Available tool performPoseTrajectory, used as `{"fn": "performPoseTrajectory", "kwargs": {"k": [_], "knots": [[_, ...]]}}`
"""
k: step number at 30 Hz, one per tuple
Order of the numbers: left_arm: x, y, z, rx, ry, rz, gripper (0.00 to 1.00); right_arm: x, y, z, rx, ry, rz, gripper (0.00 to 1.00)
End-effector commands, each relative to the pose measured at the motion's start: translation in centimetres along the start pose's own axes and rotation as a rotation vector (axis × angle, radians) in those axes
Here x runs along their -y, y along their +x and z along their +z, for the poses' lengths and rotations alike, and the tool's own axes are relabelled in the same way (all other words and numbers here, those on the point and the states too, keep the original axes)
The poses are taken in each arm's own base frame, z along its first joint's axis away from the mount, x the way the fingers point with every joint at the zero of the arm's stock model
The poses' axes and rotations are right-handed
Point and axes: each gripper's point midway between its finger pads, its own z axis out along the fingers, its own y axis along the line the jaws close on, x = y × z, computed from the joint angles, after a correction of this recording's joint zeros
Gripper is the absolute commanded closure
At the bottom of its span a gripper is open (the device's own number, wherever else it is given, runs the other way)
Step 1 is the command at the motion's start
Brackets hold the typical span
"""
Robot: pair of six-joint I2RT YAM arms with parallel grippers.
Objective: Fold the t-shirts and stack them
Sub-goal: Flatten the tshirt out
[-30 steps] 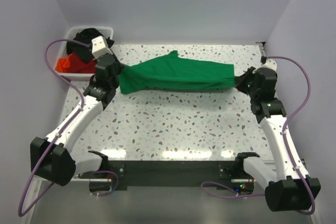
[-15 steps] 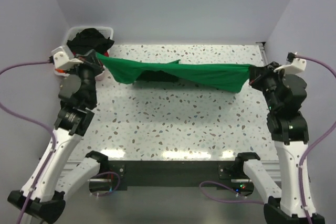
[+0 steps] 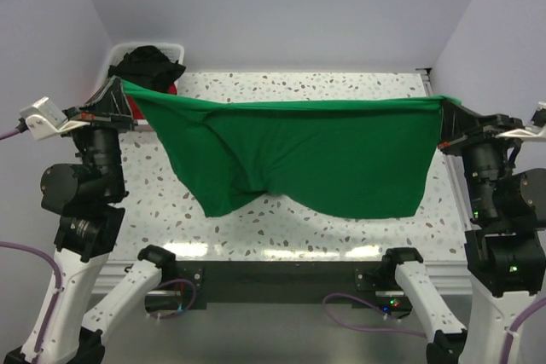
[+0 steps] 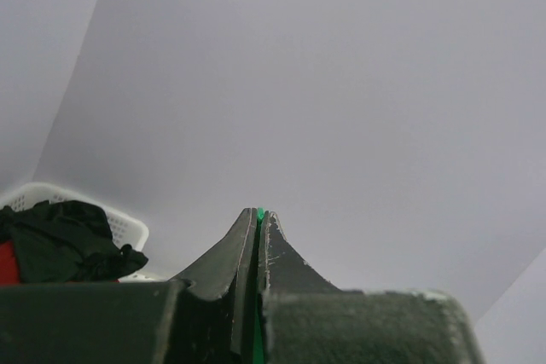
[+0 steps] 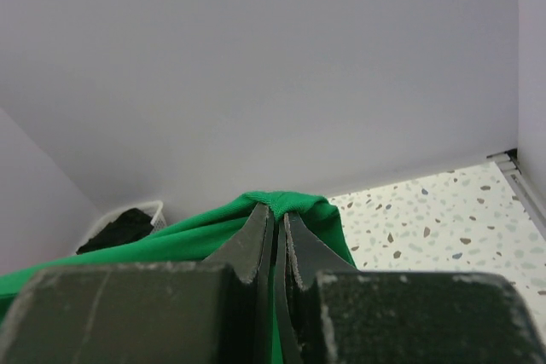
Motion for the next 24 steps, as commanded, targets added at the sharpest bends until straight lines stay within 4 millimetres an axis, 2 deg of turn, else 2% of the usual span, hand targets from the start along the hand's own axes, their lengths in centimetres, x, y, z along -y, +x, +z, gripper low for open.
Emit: {"fn": "performPoseTrajectory", "kwargs": {"k": [1,4,6,7,8,10,11,19,24], "knots": [[1.8,-4.7,0.3,0.115,0.053,0.013,1.00,-0.7,-2.9,0.2,0.073,-0.004,-0.040,1.00],[2.4,-5.0,1.1,0.119,0.060,0.022,1.00,-0.8,-2.7,1.3,0.068,-0.013,-0.035,1.00],[2.9,-4.2,2.1,0.107,0.064,0.030,1.00,-0.9,-2.6,2.1,0.070,-0.019,-0.027,1.00],[3.4,-4.7,2.5,0.126,0.077,0.033,1.00,-0.8,-2.0,2.8,0.057,-0.015,-0.022,1.00],[3.8,-3.9,3.3,0.108,0.087,0.045,1.00,-0.7,-1.8,3.1,0.052,-0.015,-0.019,1.00],[4.7,-4.6,4.1,0.129,0.105,0.051,1.00,-0.6,-1.3,4.2,0.040,-0.011,-0.016,1.00],[5.1,-4.0,4.9,0.122,0.110,0.062,1.00,-0.5,-1.1,4.6,0.039,-0.007,-0.015,1.00],[8.0,-7.0,7.3,0.214,0.172,0.115,1.00,-0.5,0.1,6.8,0.021,-0.022,-0.001,1.00],[9.5,-8.9,7.3,0.253,0.223,0.130,1.00,-1.1,-0.2,6.7,0.025,-0.050,0.004,1.00]]}}
